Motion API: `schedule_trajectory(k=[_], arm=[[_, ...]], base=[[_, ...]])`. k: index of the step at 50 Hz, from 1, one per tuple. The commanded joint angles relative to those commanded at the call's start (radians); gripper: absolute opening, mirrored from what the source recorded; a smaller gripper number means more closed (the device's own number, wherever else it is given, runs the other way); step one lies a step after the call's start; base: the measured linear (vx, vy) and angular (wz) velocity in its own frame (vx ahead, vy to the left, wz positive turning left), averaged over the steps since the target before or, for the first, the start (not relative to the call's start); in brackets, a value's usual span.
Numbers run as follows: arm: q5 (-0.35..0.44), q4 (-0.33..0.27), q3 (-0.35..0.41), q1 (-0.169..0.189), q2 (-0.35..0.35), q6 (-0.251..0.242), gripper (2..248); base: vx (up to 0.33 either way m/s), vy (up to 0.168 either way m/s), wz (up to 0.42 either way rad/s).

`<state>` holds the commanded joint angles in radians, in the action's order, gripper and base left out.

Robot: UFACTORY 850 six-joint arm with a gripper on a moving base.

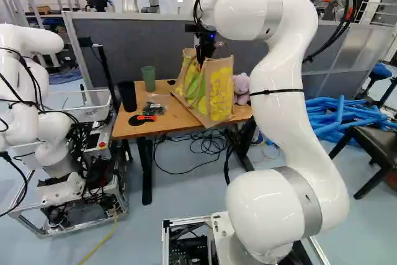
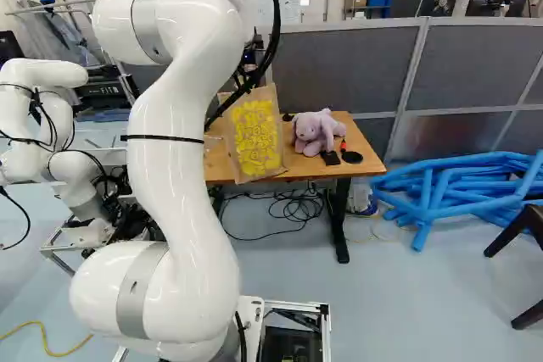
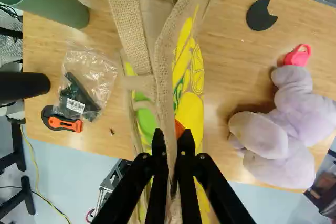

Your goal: Pick up the bag on the ground and place it on the table

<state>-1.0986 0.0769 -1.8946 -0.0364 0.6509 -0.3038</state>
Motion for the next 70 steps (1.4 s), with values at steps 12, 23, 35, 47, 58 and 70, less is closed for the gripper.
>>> schedule_trajectory(k=[12, 23, 35, 47, 58, 70], arm=[[0.000, 0.000, 0.000, 0.000, 0.001, 0.000, 23], [0.000, 0.000, 0.000, 0.000, 0.001, 0.000, 27], [0.000, 0.000, 0.000, 0.000, 0.001, 0.000, 90], [0.000, 0.000, 0.000, 0.000, 0.001, 0.000, 197], [0.000, 0.000, 0.000, 0.000, -0.006, 0.000, 247], [0.000, 0.000, -0.001, 0.000, -0.029, 0.000, 247]], base=[[0.000, 0.000, 0.000], [0.000, 0.000, 0.000], [0.000, 0.000, 0.000], [0.000, 0.000, 0.000], [0.000, 0.000, 0.000], [0.000, 0.000, 0.000]])
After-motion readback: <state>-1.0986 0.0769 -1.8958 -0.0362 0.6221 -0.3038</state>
